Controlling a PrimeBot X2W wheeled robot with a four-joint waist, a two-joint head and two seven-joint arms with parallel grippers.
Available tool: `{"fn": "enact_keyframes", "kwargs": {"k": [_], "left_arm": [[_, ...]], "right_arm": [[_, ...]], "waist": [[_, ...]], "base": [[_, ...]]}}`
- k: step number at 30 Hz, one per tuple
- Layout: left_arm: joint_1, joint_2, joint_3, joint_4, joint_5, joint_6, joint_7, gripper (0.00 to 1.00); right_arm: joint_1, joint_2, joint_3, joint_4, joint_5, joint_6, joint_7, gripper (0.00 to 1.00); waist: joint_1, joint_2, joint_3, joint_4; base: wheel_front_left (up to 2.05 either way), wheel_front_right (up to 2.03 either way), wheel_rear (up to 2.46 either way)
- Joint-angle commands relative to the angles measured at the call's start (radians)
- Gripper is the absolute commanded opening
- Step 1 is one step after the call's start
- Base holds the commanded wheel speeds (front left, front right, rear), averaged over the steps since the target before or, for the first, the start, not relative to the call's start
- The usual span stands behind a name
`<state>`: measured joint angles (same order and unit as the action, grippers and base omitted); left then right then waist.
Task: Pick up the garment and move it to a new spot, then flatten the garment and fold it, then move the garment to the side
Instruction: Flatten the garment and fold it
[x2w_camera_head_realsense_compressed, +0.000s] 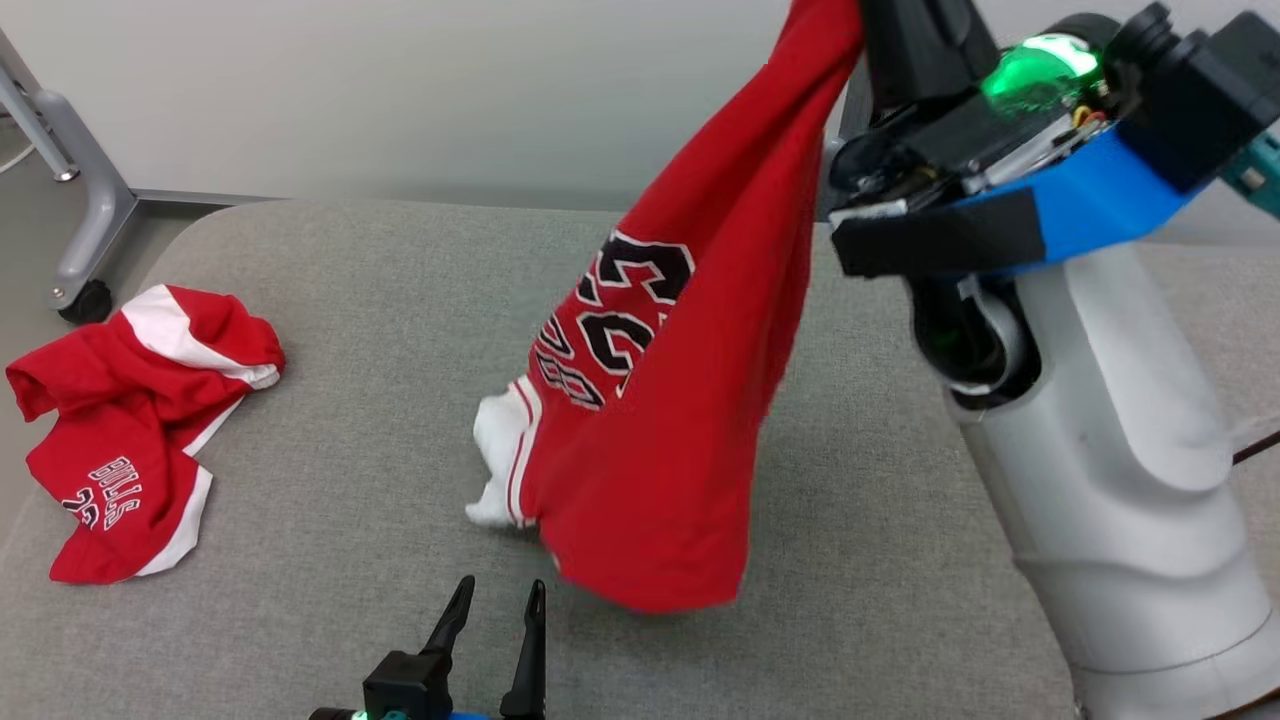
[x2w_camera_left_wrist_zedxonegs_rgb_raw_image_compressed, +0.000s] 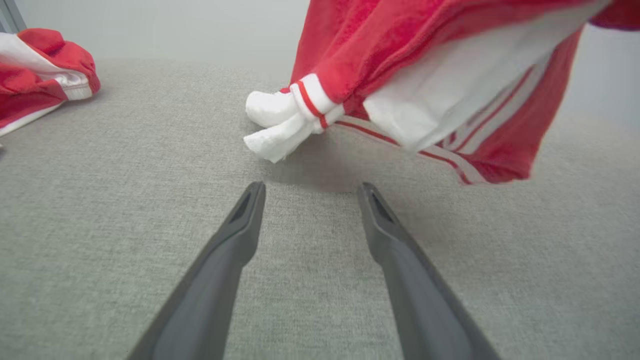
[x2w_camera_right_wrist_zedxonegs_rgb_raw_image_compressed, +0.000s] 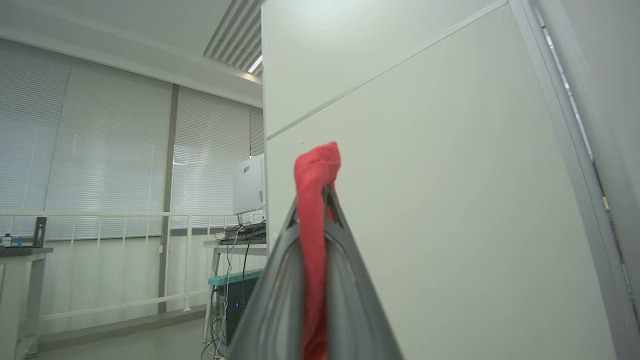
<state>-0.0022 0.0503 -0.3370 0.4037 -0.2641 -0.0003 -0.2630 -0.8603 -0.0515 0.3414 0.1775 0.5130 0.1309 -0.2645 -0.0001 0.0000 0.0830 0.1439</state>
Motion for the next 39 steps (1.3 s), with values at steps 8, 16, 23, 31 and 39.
{"fn": "enact_keyframes", "kwargs": {"k": [8,16,23,31,39], "left_arm": [[-0.058,0.0,-0.038,-0.022,-0.018,0.008,-0.003,1.0],[-0.12,0.0,-0.073,-0.036,-0.028,0.028,-0.003,1.0],[-0.126,0.0,-0.043,-0.026,-0.015,0.03,-0.003,1.0],[-0.127,0.0,-0.049,-0.027,-0.025,0.025,-0.003,1.0],[-0.122,0.0,-0.052,-0.035,-0.021,0.022,-0.003,1.0]], "right_arm": [[-0.064,-0.114,-0.261,0.415,-0.299,0.0,0.003,0.0],[-0.005,-0.199,-0.49,0.644,-0.502,0.0,-0.001,1.0],[0.176,-0.155,-0.456,0.525,-0.476,0.0,-0.001,1.0],[0.443,-0.142,-0.325,0.421,-0.37,0.0,-0.001,1.0],[0.577,-0.13,-0.347,0.42,-0.336,0.0,-0.001,1.0]], "waist": [[0.0001,0.0,0.093,0.034],[0.0001,0.0,0.158,0.045],[0.0001,0.0,0.155,-0.002],[0.0001,0.0,0.149,-0.027],[0.0001,0.0,0.159,-0.023]], "base": [[0.0,0.0,0.0],[0.0,0.0,0.0],[0.0,0.0,0.0],[0.0,0.0,0.0],[0.0,0.0,0.0]]}}
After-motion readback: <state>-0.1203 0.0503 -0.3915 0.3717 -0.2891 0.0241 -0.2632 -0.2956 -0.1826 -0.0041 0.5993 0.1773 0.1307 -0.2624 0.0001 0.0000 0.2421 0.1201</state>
